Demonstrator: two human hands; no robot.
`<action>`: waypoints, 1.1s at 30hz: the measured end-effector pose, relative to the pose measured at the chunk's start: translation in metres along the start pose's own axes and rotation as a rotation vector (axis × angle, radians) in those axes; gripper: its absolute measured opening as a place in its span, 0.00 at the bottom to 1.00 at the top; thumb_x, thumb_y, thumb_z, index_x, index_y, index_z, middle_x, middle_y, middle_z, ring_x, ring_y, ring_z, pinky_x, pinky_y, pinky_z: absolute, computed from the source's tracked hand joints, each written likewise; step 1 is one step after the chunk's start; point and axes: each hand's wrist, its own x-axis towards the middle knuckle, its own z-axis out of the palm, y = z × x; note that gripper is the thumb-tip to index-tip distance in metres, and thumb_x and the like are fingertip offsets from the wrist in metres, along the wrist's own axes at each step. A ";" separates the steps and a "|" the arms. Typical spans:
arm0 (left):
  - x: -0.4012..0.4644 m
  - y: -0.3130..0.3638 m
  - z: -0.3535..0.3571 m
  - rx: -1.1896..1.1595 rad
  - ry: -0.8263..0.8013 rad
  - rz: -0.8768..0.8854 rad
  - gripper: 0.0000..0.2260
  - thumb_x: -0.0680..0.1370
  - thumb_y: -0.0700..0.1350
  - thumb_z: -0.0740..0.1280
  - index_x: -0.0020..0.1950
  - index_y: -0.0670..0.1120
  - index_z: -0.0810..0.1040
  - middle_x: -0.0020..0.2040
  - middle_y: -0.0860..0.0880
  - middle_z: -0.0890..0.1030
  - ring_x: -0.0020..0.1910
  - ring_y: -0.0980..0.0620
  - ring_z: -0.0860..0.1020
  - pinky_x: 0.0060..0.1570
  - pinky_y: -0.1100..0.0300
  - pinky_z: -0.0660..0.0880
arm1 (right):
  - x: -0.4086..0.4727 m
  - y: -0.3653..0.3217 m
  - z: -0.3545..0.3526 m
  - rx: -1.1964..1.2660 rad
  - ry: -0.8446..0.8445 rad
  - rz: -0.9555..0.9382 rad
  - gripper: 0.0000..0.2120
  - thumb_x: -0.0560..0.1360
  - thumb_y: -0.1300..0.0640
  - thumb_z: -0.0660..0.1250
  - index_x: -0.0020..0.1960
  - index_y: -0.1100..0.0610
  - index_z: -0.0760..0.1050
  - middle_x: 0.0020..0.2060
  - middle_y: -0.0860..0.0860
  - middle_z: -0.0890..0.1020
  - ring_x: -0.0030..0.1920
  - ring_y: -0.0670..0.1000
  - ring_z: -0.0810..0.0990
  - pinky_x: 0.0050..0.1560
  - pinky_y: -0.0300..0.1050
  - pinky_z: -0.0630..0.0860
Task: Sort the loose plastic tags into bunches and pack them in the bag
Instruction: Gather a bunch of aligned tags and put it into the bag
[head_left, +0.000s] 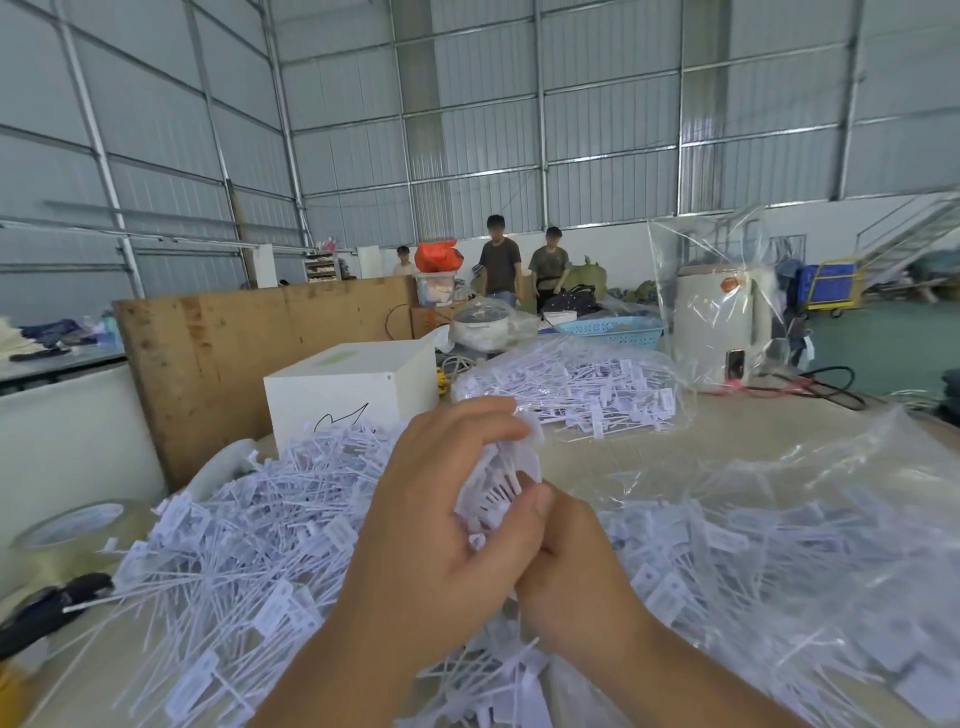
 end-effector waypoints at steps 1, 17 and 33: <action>-0.001 0.001 0.000 -0.046 0.019 -0.026 0.16 0.75 0.54 0.63 0.62 0.56 0.74 0.62 0.60 0.76 0.64 0.58 0.74 0.60 0.65 0.70 | 0.001 -0.003 -0.002 -0.029 0.011 -0.015 0.06 0.69 0.52 0.57 0.36 0.52 0.70 0.28 0.50 0.75 0.31 0.52 0.72 0.32 0.56 0.71; -0.004 -0.003 0.009 -0.491 0.077 -0.433 0.24 0.65 0.63 0.69 0.60 0.68 0.73 0.57 0.63 0.76 0.59 0.57 0.77 0.54 0.58 0.76 | 0.015 -0.020 -0.019 -0.351 -0.067 0.025 0.07 0.75 0.61 0.60 0.45 0.52 0.74 0.38 0.51 0.81 0.37 0.50 0.80 0.37 0.51 0.77; -0.013 0.005 0.037 -0.582 -0.284 -0.758 0.36 0.53 0.56 0.84 0.57 0.51 0.74 0.49 0.54 0.85 0.44 0.58 0.83 0.42 0.58 0.81 | 0.023 -0.055 -0.072 -1.096 -0.056 0.089 0.11 0.72 0.60 0.61 0.42 0.51 0.59 0.33 0.46 0.64 0.33 0.52 0.66 0.28 0.42 0.57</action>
